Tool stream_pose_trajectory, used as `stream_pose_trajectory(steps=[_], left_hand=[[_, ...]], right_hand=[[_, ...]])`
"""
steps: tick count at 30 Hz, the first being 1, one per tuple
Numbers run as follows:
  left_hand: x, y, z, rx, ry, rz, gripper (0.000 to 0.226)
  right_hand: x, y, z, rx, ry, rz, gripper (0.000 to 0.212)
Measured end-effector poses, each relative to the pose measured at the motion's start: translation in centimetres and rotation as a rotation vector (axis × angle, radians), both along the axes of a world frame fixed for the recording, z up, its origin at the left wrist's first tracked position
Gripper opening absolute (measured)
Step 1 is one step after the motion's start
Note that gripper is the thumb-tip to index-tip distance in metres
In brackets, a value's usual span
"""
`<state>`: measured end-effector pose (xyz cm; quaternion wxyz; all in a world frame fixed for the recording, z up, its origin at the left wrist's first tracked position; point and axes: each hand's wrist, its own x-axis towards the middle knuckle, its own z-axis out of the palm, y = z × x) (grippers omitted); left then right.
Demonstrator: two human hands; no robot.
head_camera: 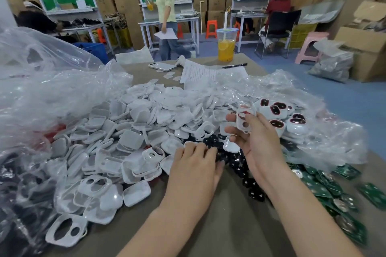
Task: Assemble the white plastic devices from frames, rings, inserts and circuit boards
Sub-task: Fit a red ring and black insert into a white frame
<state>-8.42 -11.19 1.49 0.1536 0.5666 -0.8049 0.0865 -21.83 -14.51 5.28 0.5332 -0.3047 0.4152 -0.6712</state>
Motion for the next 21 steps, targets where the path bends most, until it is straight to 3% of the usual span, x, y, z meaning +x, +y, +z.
stream_pose_trajectory(steps=[3, 5, 8, 10, 12, 15, 16, 21], left_hand=[[0.0, -1.9, -0.1, 0.116, 0.086, 0.039, 0.037], [0.2, -2.2, -0.2, 0.079, 0.097, 0.015, 0.033], [0.6, -1.2, 0.3, -0.001, -0.027, -0.04, 0.021], [1.0, -0.7, 0.3, -0.084, 0.015, -0.09, 0.022], [1.5, -0.8, 0.5, -0.12, 0.267, -0.1, 0.024], [2.2, -0.9, 1.9, 0.081, 0.92, -0.02, 0.02], [2.4, -0.8, 2.3, 0.119, 1.043, -0.007, 0.019], [2.9, -0.7, 2.6, 0.188, 1.231, -0.03, 0.017]], right_hand=[[-0.1, -0.2, -0.4, 0.023, 0.048, -0.015, 0.021], [-0.1, -0.3, -0.7, 0.026, 0.101, -0.035, 0.023], [-0.1, -0.5, -1.0, 0.016, 0.128, -0.042, 0.023], [0.0, -0.5, -1.0, 0.009, 0.139, -0.013, 0.023], [0.3, -0.3, -1.1, -0.009, 0.171, 0.045, 0.025], [1.0, 0.1, -1.4, -0.05, 0.251, 0.131, 0.024], [1.2, 0.2, -1.4, -0.064, 0.282, 0.146, 0.022], [2.8, 0.9, -2.0, -0.142, 0.382, 0.107, 0.018]])
